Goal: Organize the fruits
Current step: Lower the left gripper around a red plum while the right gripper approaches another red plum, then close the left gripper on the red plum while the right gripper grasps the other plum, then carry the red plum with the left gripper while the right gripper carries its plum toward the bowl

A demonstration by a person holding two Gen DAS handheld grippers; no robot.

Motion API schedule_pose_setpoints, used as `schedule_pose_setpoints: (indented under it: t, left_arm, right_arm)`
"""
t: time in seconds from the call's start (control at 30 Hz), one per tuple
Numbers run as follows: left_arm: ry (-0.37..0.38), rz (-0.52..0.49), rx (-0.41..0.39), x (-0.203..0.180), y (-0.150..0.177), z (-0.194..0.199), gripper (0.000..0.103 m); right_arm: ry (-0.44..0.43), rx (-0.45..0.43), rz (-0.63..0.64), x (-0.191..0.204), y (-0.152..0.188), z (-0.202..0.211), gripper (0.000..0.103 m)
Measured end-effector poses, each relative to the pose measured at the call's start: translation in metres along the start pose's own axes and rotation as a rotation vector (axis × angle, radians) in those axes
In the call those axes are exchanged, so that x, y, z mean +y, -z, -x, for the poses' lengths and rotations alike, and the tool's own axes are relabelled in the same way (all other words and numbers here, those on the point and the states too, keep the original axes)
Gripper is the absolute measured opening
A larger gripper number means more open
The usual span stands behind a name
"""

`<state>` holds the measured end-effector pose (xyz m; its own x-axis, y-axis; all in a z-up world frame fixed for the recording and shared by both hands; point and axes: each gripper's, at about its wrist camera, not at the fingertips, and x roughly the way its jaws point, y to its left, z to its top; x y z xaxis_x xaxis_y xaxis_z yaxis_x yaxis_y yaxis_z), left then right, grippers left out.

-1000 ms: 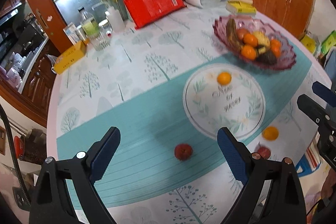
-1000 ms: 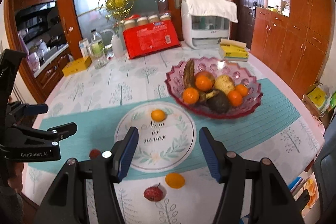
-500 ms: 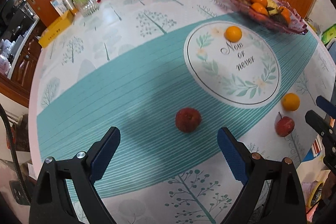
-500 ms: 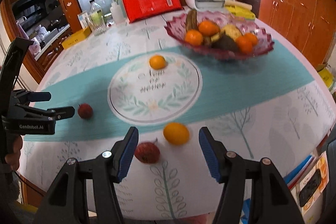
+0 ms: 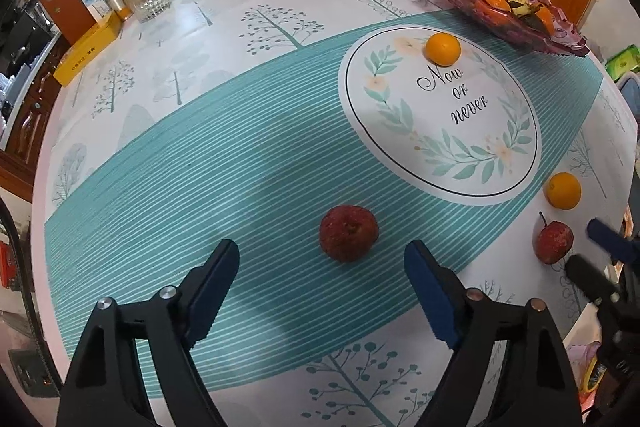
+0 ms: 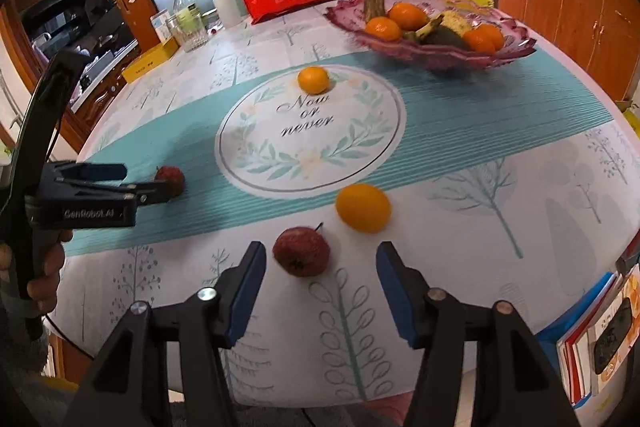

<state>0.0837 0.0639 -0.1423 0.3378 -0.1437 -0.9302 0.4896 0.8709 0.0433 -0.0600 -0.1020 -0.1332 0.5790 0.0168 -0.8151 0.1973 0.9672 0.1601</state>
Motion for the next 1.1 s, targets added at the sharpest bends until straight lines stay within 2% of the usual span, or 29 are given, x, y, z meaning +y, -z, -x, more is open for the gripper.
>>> schedule_pose_setpoints:
  t: [0.17, 0.33, 0.57, 0.83, 1.1]
  left_arm:
    - [0.030, 0.005, 0.020, 0.000, -0.001, -0.007, 0.067]
    - [0.066, 0.018, 0.044, 0.003, -0.002, -0.014, 0.045]
    - [0.098, 0.021, 0.042, 0.001, -0.004, -0.017, 0.029]
    - [0.116, 0.012, 0.030, -0.003, -0.006, -0.013, 0.026]
    - [0.116, -0.004, -0.014, -0.012, -0.018, 0.012, 0.026]
  right_arm:
    - [-0.010, 0.030, 0.008, 0.007, 0.003, -0.016, 0.046]
    - [-0.011, 0.050, 0.013, 0.012, 0.003, -0.028, 0.036]
    - [-0.012, 0.040, 0.038, 0.016, 0.003, -0.030, 0.034]
    - [-0.035, 0.042, 0.059, 0.022, -0.001, -0.028, 0.033]
    - [-0.061, 0.000, 0.104, 0.030, -0.015, -0.014, 0.033]
